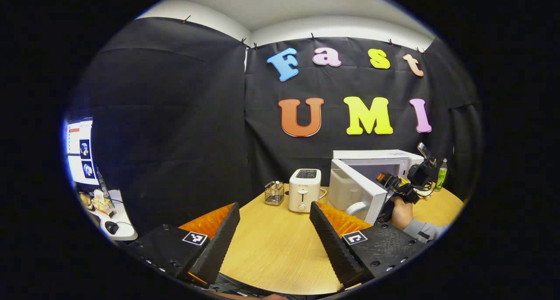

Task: Open the microwave oven with the left hand, put the food in, and close the microwave oven.

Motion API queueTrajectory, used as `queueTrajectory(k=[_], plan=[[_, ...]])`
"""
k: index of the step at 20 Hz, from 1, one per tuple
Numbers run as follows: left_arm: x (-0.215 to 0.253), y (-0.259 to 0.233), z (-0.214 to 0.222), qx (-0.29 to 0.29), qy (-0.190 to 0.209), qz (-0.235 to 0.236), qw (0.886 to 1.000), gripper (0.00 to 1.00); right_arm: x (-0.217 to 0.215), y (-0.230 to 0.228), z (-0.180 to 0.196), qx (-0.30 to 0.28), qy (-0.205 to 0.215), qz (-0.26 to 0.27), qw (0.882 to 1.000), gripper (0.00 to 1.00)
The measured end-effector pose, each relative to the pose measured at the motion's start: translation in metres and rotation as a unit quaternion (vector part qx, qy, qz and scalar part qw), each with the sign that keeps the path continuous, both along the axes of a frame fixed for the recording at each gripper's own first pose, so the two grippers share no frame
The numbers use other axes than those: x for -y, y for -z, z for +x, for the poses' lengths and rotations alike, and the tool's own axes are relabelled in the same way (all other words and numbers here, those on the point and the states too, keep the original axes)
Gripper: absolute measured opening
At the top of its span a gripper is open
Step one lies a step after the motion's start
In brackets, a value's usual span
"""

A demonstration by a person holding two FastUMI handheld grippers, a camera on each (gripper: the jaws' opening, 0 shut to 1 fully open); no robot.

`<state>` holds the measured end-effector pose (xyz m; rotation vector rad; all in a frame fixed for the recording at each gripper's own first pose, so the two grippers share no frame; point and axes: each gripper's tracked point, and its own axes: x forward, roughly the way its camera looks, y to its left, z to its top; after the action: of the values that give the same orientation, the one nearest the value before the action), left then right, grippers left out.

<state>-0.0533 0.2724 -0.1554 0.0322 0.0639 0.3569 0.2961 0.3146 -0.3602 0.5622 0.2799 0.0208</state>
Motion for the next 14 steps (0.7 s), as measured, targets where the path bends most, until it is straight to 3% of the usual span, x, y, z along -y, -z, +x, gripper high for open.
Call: queueTrajectory(k=[1, 2, 3, 4, 5, 6, 7, 8, 9, 10, 12, 13, 14], plan=[[-0.001, 0.003, 0.002, -0.002, 0.004, -0.007, 1.000, 0.87, 0.011, -0.005, -0.003, 0.002, 0.004, -0.026, 1.000, 1.00], [-0.003, 0.006, 0.005, -0.004, 0.005, -0.013, 1.000, 0.87, 0.023, -0.009, -0.007, 0.002, 0.008, -0.050, 0.999, 1.00], [-0.004, 0.011, 0.006, -0.008, 0.004, -0.016, 1.000, 0.96, 0.034, -0.015, -0.011, 0.003, 0.010, -0.072, 0.997, 0.89], [-0.010, 0.012, 0.008, -0.008, -0.003, -0.011, 1.000, 0.86, 0.043, -0.025, -0.015, 0.013, 0.009, -0.096, 0.995, 0.89], [-0.020, 0.014, 0.009, -0.007, -0.012, -0.004, 1.000, 0.93, 0.053, -0.033, -0.018, 0.021, 0.008, -0.124, 0.992, 0.89], [-0.024, 0.011, 0.010, -0.002, -0.014, 0.004, 1.000, 0.91, 0.065, -0.039, -0.023, 0.024, 0.012, -0.151, 0.988, 1.00], [-0.027, 0.010, 0.011, 0.000, -0.013, 0.010, 1.000, 0.85, 0.079, -0.047, -0.030, 0.028, 0.018, -0.166, 0.986, 1.00], [-0.027, 0.009, 0.013, 0.004, -0.006, 0.018, 1.000, 0.71, 0.087, -0.060, -0.035, 0.040, 0.017, -0.168, 0.985, 0.89], [-0.026, 0.007, 0.014, 0.008, 0.003, 0.030, 1.000, 0.77, 0.095, -0.073, -0.044, 0.054, 0.016, -0.164, 0.985, 0.90], [-0.028, 0.004, 0.014, 0.013, 0.002, 0.045, 0.999, 0.63, 0.104, -0.085, -0.052, 0.069, 0.015, -0.159, 0.985, 1.00], [-0.058, -0.011, 0.006, 0.042, -0.062, 0.084, 0.994, 0.37, 0.121, -0.108, -0.071, 0.090, 0.011, -0.159, 0.983, 0.99], [-0.063, -0.010, 0.003, 0.039, -0.073, 0.090, 0.993, 0.22, 0.130, -0.119, -0.079, 0.098, 0.008, -0.166, 0.981, 0.99], [-0.056, -0.009, 0.003, 0.040, -0.062, 0.087, 0.993, 0.20, 0.135, -0.128, -0.089, 0.105, 0.003, -0.175, 0.979, 0.99]])
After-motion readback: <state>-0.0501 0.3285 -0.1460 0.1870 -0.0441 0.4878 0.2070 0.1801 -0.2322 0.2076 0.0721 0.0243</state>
